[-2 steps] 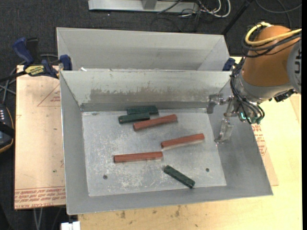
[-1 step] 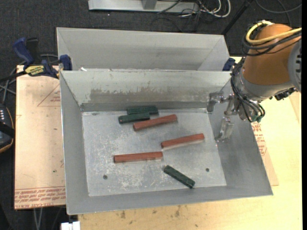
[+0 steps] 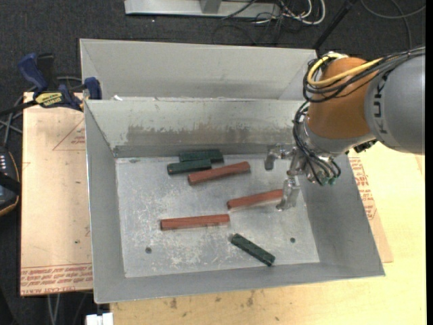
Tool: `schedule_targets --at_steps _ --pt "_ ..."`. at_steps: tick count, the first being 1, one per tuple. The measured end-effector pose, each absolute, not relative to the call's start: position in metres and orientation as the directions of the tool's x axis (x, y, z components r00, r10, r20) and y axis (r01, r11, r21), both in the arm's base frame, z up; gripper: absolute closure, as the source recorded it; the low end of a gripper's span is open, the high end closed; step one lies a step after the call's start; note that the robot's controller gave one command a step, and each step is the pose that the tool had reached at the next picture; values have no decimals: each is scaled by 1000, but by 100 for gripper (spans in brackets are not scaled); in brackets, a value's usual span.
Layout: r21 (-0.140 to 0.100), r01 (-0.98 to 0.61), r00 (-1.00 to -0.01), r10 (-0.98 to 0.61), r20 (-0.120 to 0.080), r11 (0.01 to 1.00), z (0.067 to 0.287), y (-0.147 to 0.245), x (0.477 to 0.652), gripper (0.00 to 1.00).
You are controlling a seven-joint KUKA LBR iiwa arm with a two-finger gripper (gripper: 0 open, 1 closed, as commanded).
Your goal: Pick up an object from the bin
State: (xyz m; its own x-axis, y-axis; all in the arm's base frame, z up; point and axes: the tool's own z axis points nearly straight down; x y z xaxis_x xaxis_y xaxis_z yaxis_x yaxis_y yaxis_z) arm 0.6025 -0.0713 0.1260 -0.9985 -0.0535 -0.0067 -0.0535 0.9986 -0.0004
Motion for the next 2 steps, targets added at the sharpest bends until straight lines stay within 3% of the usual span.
schedule_targets --at_steps 1,2 --pt "2 -20 -1000 -20 3 1000 110 -58 599 0" --pt "2 -11 -1000 -11 -1 1000 110 -40 602 0"
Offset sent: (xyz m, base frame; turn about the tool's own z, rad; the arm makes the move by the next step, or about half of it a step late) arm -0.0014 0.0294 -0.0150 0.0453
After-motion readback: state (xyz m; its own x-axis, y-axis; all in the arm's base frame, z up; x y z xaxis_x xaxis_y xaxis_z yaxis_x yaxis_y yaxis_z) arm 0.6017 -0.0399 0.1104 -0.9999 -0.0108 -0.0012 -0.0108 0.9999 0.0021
